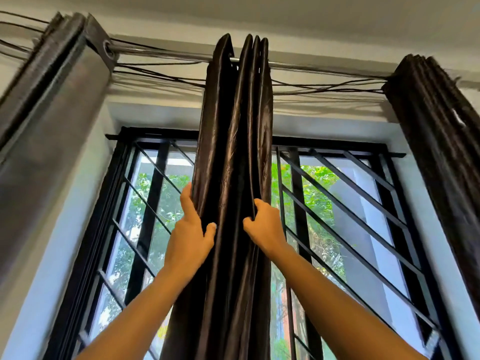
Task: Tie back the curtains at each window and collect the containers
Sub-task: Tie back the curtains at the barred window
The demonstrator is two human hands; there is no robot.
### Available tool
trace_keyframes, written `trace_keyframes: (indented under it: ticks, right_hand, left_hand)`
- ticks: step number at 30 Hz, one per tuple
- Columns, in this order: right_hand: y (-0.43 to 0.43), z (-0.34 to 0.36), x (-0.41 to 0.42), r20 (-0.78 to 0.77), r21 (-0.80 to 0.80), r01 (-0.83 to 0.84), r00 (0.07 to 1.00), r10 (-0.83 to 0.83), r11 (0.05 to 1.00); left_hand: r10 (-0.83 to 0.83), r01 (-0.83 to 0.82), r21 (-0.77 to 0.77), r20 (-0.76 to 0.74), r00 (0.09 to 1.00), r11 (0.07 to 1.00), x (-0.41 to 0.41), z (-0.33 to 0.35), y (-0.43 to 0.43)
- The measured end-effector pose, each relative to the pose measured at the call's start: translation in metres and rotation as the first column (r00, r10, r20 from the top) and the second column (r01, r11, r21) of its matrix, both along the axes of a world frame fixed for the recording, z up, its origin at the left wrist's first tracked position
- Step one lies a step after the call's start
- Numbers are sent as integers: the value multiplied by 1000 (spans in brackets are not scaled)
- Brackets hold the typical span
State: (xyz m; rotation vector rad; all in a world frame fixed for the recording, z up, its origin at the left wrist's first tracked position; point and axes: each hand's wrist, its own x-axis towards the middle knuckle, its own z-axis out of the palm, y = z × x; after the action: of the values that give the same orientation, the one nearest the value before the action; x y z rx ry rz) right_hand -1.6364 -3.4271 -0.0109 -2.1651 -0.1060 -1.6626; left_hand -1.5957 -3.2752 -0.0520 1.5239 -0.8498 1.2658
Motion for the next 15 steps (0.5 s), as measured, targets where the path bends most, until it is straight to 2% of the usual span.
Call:
trace_keyframes:
  ticks: [3,6,10,15]
  right_hand:
    - [-8,4,-1,52,-30,-28,998,30,999]
    - [-16,10,-7,56,-44,3,998,0,999]
    - [-31,14,-21,102,-79,45,994,-37,996]
    - [-55,13,-51,122,-72,40,992,-31,997]
  left_hand:
    - [-84,83,-17,-74,994,996,3,29,1]
    - [-18,41,128,-177,984,991,14,65,0]
    - [36,6,411,-93,995,912,2,91,-21]
    - [-104,80,470,24,994,879,-43,104,-71]
